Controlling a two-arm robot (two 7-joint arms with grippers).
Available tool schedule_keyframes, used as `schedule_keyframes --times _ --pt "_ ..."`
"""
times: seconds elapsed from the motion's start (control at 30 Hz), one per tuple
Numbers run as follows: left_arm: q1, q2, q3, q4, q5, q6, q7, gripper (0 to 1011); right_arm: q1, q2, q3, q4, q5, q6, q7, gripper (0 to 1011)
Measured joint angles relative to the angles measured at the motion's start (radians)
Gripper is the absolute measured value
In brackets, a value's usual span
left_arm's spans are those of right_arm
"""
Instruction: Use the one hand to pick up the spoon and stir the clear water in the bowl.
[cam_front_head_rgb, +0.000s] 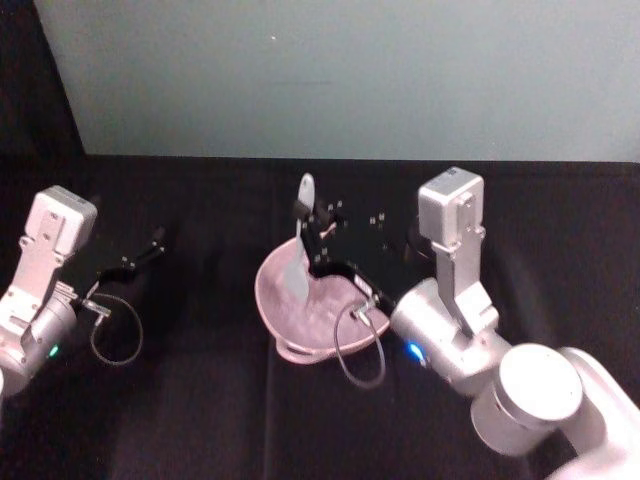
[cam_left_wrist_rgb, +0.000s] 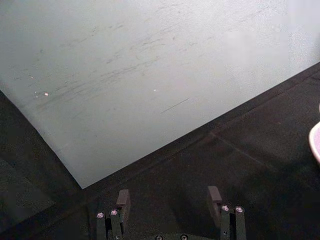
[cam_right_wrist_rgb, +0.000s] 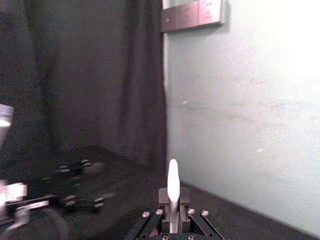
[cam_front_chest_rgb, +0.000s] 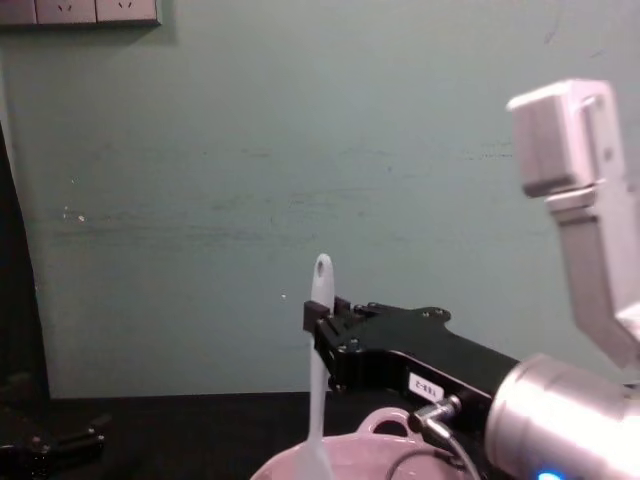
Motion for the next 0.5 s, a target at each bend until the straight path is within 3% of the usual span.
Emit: schedule_keyframes --times 0.13,0.27,0.4,0.5 --pt "0.000 0.000 0.000 0.000 0.000 0.000 0.000 1011 0.051 -0.023 0.011 0.088 -0.061 -0.064 -0.047 110" --pt "0.000 0.000 0.000 0.000 0.000 0.000 0.000 1011 0.077 -0.025 0.034 0.132 -0.102 -0.092 -0.081 110" --pt "0.000 0.000 0.000 0.000 0.000 0.000 0.000 1011 0.070 -0.009 0.059 0.117 -0.116 -0.082 -0.085 110" --pt "0.000 0.000 0.000 0.000 0.000 0.000 0.000 1011 0.039 0.013 0.079 0.065 -0.109 -0.049 -0.067 111"
